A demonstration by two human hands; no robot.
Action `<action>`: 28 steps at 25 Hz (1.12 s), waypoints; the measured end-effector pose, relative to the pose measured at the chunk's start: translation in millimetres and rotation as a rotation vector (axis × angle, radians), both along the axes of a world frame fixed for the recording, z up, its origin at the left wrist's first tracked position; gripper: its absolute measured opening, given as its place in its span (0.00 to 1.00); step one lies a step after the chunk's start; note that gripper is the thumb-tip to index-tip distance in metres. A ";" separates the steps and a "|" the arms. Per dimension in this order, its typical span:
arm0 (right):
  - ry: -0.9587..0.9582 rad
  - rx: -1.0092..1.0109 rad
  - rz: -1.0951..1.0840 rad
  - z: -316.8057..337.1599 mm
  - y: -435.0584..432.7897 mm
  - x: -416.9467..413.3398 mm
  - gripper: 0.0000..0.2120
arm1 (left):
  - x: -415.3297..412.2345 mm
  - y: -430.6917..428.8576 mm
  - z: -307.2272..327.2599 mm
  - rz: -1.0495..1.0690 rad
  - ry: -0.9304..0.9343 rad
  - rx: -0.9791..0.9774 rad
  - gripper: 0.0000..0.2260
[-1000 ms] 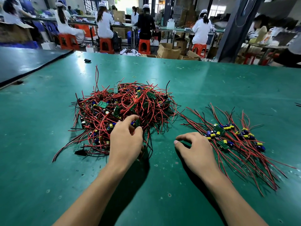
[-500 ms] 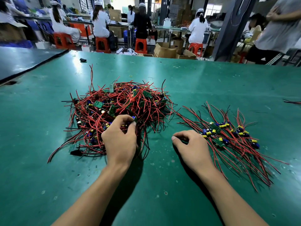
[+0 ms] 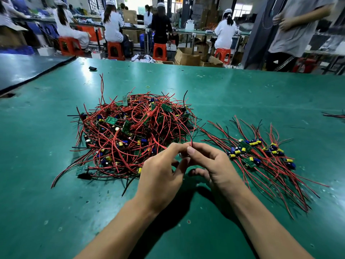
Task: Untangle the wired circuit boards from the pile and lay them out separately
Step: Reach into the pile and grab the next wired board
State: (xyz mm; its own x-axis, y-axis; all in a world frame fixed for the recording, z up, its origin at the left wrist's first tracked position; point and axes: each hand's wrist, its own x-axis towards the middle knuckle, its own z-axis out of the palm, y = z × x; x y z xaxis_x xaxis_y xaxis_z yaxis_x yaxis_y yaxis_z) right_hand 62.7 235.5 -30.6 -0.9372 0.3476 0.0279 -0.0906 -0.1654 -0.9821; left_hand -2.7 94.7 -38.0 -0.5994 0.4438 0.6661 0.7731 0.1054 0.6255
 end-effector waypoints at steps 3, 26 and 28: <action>0.040 -0.092 -0.112 2.2 0.2 -2.6 0.09 | 2.7 2.1 0.5 -0.060 0.072 0.040 0.12; -0.105 -0.084 -0.131 11.3 8.8 4.5 0.22 | 0.1 5.8 4.6 -0.551 -1.319 0.206 0.14; -0.129 -0.090 -0.105 9.7 6.3 3.7 0.16 | -0.5 5.6 6.6 -0.548 -1.313 0.185 0.12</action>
